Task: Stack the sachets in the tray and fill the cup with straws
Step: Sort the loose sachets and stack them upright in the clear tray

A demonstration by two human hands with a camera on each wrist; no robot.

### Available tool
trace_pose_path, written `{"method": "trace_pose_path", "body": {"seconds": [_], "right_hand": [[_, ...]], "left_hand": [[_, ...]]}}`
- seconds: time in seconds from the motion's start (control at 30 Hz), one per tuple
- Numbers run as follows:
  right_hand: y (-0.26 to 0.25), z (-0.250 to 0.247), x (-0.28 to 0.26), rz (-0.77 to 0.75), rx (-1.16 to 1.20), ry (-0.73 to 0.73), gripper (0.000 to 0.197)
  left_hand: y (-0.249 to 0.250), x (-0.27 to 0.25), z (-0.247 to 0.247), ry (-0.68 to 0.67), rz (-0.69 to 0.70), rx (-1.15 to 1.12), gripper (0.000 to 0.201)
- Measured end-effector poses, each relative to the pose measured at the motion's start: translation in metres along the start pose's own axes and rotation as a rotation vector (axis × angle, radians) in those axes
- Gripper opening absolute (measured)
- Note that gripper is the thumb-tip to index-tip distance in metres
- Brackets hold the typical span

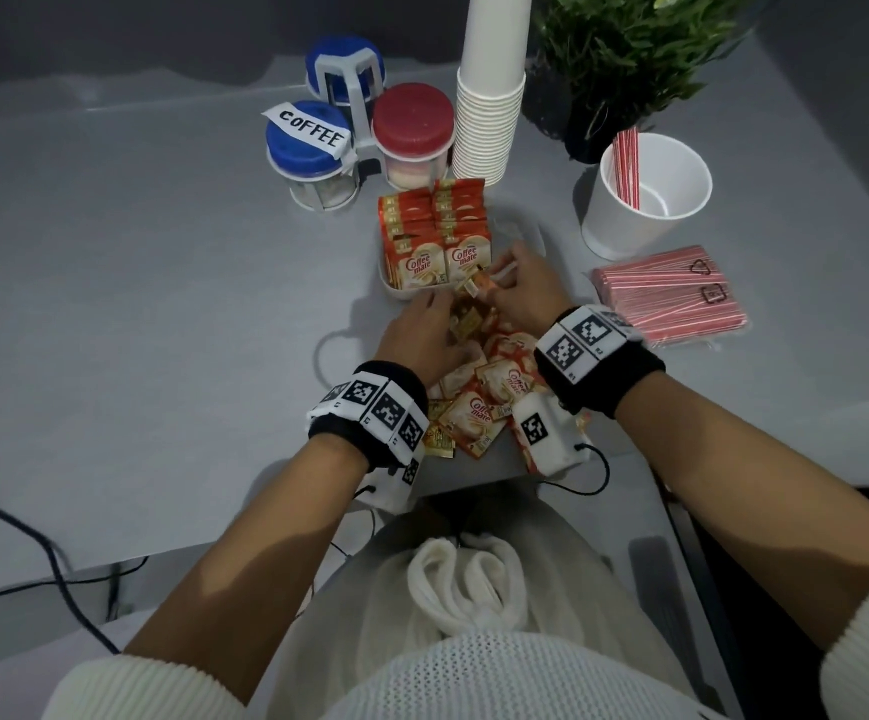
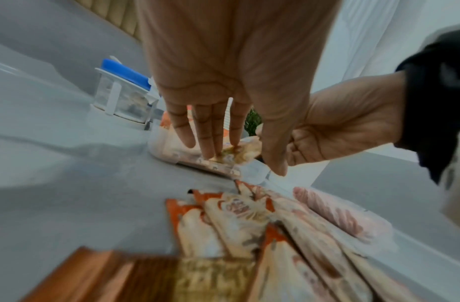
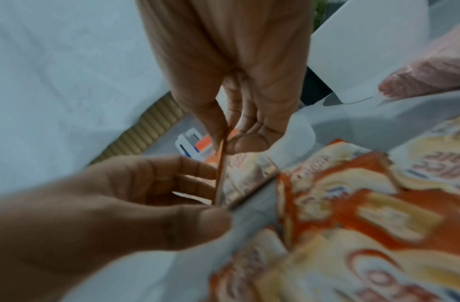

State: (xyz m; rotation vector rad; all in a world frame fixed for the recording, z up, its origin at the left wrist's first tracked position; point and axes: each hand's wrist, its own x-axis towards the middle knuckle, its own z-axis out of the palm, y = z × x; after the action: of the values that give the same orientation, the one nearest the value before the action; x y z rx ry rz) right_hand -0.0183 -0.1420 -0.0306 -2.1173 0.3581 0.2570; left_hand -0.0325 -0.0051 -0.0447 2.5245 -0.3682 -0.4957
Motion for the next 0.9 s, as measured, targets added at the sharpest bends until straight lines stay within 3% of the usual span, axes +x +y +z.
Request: {"method": "trace_pose_path", "body": {"seconds": [0.1,0.23,0.4,0.53,0.67,0.8,0.9], "right_hand": [[-0.008,-0.008,-0.003,0.014,0.225,-0.04,0.024],[-0.008,-0.018,-0.012,0.033,0.379,-0.092,0.023],[0.004,-0.026,-0.022,0.096,0.553,-0.16,0.017],[0.018,-0.043,-0.031,0.056,0.388,-0.153,0.009],[0.044,-0.05,-0.041,-0.032,-0.049,-0.153,0.024],[0.067,-0.044,-0.053,-0.064,-0.4,-0.278,0.031],[0.079,-0.039,-0.062,-0.027,-0.603,-0.333,0.054]], "left_hand": [[0.012,0.001,0.0,0.093,0.032,-0.028,0.062],[0.021,0.004,0.0,0.198,0.055,-0.07,0.038],[0.033,0.001,0.005,0.242,0.073,-0.108,0.021],[0.039,-0.008,0.005,0.153,0.07,-0.214,0.03],[0.039,-0.017,0.01,-0.026,-0.117,-0.398,0.014],[0.039,-0.026,0.022,-0.025,-0.233,-0.599,0.02],[0.036,-0.032,0.034,-0.047,-0.273,-0.71,0.017]]}}
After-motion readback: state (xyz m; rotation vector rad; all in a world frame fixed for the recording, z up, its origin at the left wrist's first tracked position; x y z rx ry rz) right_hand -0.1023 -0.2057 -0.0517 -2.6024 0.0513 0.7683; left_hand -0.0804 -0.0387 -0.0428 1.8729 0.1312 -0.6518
